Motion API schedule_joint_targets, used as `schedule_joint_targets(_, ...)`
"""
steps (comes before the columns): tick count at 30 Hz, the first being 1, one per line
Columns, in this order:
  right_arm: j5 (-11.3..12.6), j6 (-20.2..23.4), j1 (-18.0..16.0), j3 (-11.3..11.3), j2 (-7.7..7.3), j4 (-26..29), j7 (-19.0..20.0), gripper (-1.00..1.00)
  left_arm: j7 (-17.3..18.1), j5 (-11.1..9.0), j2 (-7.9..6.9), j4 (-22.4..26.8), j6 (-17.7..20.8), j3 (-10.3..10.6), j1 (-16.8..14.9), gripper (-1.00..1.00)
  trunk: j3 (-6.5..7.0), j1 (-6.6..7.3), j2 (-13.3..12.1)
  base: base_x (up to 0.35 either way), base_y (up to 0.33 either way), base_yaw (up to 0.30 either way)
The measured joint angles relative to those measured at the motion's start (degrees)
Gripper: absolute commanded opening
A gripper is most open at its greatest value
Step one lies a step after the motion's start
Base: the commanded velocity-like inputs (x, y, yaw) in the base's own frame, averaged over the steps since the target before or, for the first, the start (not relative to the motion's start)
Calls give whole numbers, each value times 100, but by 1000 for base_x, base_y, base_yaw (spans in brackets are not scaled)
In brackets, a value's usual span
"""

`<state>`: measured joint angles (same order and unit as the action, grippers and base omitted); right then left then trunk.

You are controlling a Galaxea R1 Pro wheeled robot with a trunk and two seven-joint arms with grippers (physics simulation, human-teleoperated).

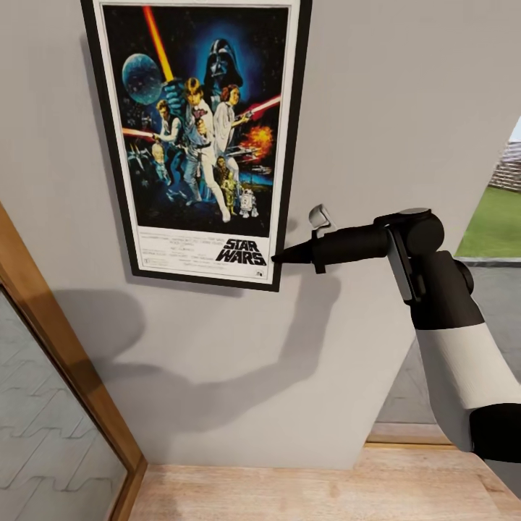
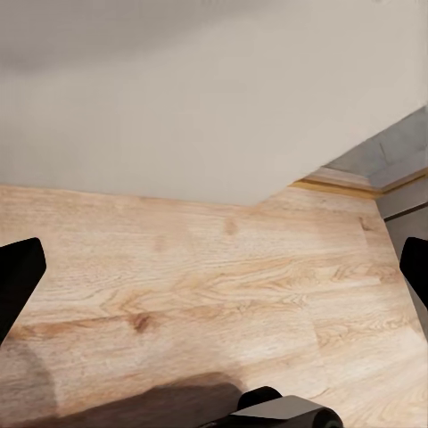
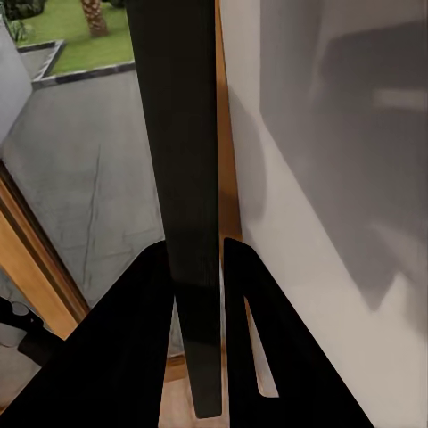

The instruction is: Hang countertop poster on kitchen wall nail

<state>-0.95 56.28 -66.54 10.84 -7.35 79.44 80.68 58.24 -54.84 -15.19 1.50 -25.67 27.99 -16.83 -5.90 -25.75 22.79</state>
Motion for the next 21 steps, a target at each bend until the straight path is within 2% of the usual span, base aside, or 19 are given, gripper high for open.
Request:
schedule_joint_targets(4,2,0,0,1,0,0,0,-100,0,0,0,0,0,-1,0,100,0,1,0,116,0,0)
schedule_joint_targets(21,4,-5,0,2,0,0,0,-100,0,0,0,0,0,0,0,100,0,0,0,5,0,0)
